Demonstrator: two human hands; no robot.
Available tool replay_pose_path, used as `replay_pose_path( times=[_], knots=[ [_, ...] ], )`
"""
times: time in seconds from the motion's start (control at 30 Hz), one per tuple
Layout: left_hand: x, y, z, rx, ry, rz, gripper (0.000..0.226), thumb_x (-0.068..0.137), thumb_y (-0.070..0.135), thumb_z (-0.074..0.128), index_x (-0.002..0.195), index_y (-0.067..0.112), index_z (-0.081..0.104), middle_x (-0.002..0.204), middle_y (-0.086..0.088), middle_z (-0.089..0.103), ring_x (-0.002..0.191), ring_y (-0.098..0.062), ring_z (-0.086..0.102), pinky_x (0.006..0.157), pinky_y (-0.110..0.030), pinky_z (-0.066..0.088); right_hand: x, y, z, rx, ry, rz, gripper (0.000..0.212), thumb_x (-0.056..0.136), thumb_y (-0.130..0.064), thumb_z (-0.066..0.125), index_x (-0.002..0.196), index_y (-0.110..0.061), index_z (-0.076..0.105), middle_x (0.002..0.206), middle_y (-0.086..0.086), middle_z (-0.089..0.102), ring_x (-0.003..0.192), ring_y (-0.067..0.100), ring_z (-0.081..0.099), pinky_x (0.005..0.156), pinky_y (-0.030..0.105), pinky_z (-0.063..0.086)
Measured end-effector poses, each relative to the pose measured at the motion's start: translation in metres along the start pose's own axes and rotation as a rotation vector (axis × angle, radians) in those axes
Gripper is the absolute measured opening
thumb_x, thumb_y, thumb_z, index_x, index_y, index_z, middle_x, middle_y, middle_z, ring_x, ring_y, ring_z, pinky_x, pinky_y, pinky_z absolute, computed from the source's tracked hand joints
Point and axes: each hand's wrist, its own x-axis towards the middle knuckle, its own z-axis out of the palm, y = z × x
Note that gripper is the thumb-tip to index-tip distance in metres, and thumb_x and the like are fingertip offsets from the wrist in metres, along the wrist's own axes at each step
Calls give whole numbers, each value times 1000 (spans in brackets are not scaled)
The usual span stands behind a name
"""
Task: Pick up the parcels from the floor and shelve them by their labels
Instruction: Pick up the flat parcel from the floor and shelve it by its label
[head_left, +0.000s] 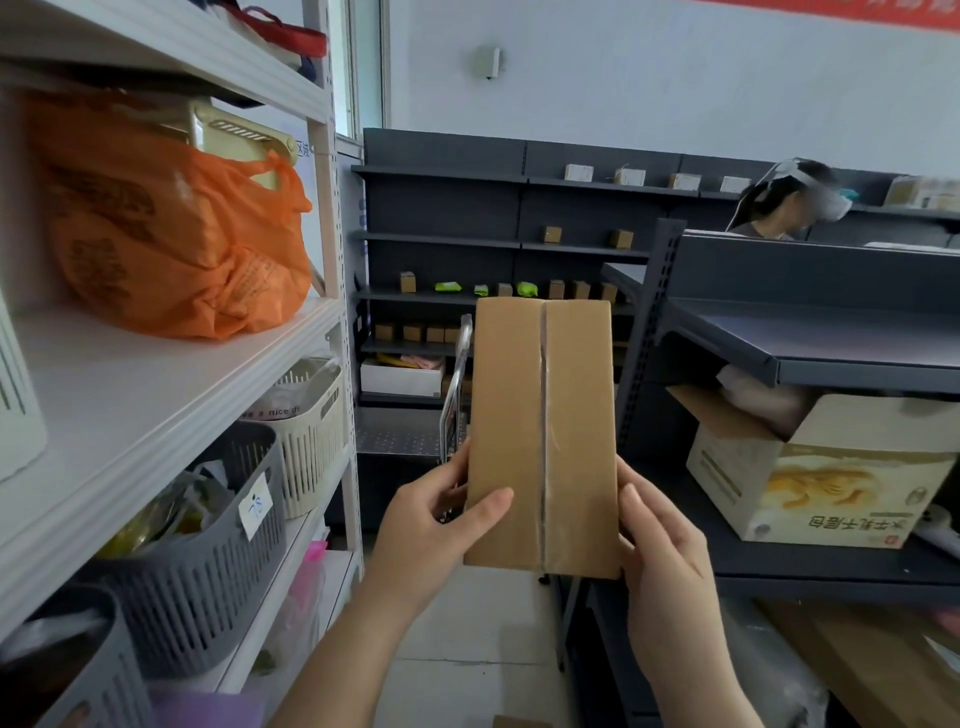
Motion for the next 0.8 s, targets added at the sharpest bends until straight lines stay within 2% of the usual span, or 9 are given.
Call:
replay_pose_path(
  times=[0.1,0.27,0.37,0.43,0.5,0.57,0.67,0.73,0.8],
  knots=[
    [-1,1,0,-35,-12,4,40,65,36,65,105,39,61,96,22,72,90,2,67,68,-11,51,3,3,-3,19,22,26,32,92,-19,44,117,-25,63,117,-7,69,115,15,60,104,48,42],
    [-1,2,0,-110,-40,-4,32,67,34,61,98,36,63,92,22,73,88,2,67,67,-10,50,4,4,-3,36,-27,4,40,93,-6,43,107,-34,68,117,-10,69,113,10,62,88,26,53],
    [-2,-1,-1,-124,-42,6,33,66,33,61,99,36,63,94,21,73,91,1,67,70,-10,50,4,5,-3,34,-65,-35,30,81,-31,61,110,-37,67,121,-9,67,116,10,59,88,24,52],
    [-2,-2,-2,-110,-51,21,36,69,32,61,105,35,62,100,18,73,95,0,66,74,-13,50,3,8,-4,14,-81,-57,55,64,-54,71,116,-37,64,127,-7,63,122,12,55,96,31,48],
    [-2,-2,-2,-64,-85,40,35,77,29,63,112,33,60,105,16,72,99,-2,65,78,-14,50,2,11,-4,82,-27,-57,59,62,-52,72,117,-35,63,126,-4,64,121,16,57,96,39,47],
    [-2,0,-1,-30,-124,48,37,82,23,61,118,32,57,109,17,71,103,-1,64,81,-15,50,3,13,-5,146,18,-38,49,69,-42,68,116,-33,63,122,-3,67,116,21,60,90,39,51],
    [-2,0,-1,-35,-126,55,40,82,18,58,119,34,54,110,20,69,105,1,63,84,-15,49,6,14,-9,116,84,-11,35,78,-28,58,111,-39,61,114,-21,67,120,17,57,94,42,50],
    [-4,2,-2,-53,-124,66,38,81,19,57,115,36,55,107,21,70,103,1,63,82,-13,49,7,13,-10,69,90,19,43,73,-34,60,114,-45,54,120,-28,61,124,10,52,100,45,46],
    [-5,4,-4,-96,-127,73,35,81,16,55,111,34,56,101,23,71,99,2,65,76,-10,49,8,11,-8,71,65,67,65,63,-47,64,124,-44,42,130,-22,53,115,2,57,90,32,51]
  ],
)
